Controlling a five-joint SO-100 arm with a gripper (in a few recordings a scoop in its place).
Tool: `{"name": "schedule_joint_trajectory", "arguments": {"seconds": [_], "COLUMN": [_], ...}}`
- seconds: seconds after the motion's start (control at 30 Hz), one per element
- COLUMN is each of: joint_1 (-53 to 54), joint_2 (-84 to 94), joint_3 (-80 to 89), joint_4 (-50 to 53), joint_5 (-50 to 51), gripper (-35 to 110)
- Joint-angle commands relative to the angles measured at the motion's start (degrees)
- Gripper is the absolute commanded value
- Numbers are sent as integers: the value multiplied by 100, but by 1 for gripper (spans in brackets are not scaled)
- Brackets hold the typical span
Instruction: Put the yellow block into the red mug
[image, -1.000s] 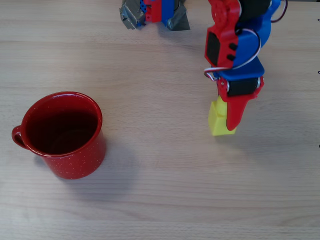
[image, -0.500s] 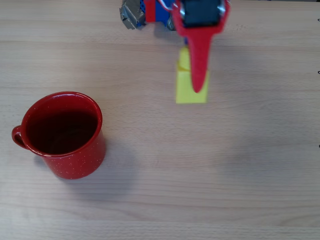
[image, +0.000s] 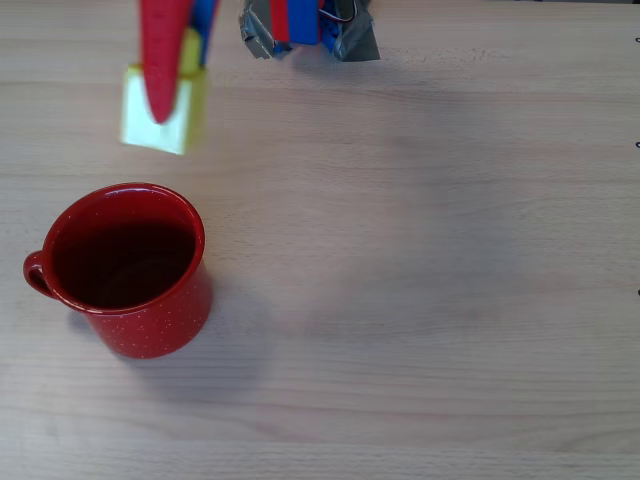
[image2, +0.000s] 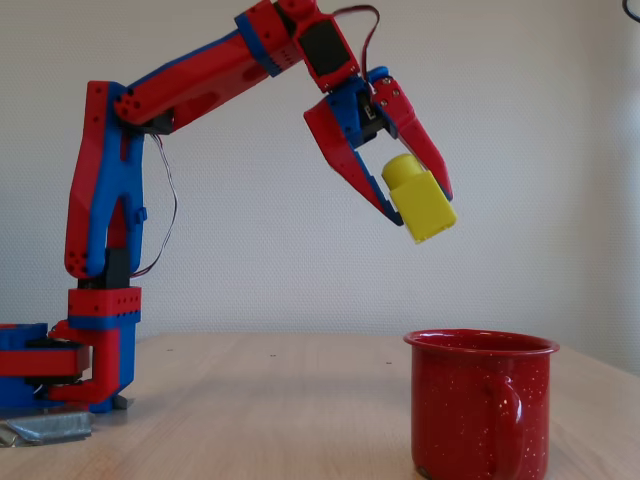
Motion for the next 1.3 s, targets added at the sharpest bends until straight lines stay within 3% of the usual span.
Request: {"name": "schedule_joint_trajectory", "arguments": {"seconds": [0.0, 0.2, 0.47, 1.0, 1.27], "joint_1": [299, 694, 413, -97, 88], "joint_2": [773, 844, 0, -2531, -2804], "joint_3": [-264, -123, -220, -2786, -2944], "joint_4": [79, 158, -202, -141, 53], "joint_5": [-211, -299, -79, 123, 79], "gripper": [0, 0, 0, 0, 0]}}
